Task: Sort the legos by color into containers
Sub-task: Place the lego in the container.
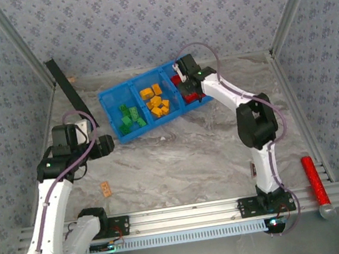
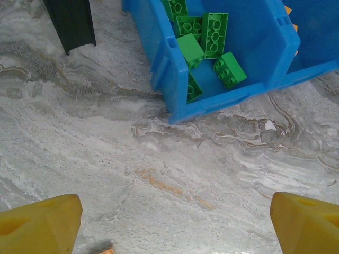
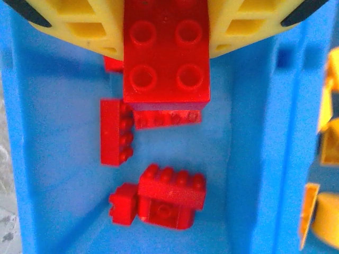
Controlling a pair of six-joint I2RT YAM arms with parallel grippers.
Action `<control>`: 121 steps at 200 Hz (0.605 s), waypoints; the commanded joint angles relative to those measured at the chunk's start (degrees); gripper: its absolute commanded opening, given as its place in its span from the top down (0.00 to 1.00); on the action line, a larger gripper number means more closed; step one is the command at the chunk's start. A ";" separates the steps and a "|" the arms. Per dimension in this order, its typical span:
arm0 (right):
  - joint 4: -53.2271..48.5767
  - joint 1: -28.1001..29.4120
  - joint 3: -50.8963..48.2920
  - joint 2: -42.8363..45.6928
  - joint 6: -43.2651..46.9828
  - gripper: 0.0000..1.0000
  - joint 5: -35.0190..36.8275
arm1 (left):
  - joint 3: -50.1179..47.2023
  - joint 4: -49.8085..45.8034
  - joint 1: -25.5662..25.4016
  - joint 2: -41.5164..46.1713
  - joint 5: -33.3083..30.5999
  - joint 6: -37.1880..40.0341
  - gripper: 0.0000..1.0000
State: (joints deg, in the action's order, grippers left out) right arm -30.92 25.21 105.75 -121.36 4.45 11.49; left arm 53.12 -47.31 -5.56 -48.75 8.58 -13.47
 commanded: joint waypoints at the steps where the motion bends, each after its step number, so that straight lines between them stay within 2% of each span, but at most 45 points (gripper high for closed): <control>1: -1.33 -1.27 7.58 -6.69 2.57 0.64 1.71 | 3.29 -0.30 0.39 0.59 1.27 1.06 0.07; 59: -0.93 -2.21 16.22 -16.37 2.94 0.64 2.86 | 7.40 -2.79 0.45 1.11 1.18 0.65 0.03; 121: 3.91 -2.43 12.41 -14.68 1.57 0.56 0.98 | 4.75 0.25 0.40 1.18 -0.06 1.08 0.01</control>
State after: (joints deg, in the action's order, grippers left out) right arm -28.97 23.22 119.39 -137.80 6.48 12.84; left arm 59.13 -48.73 -5.56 -48.29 8.75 -13.10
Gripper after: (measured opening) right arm 0.428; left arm 0.989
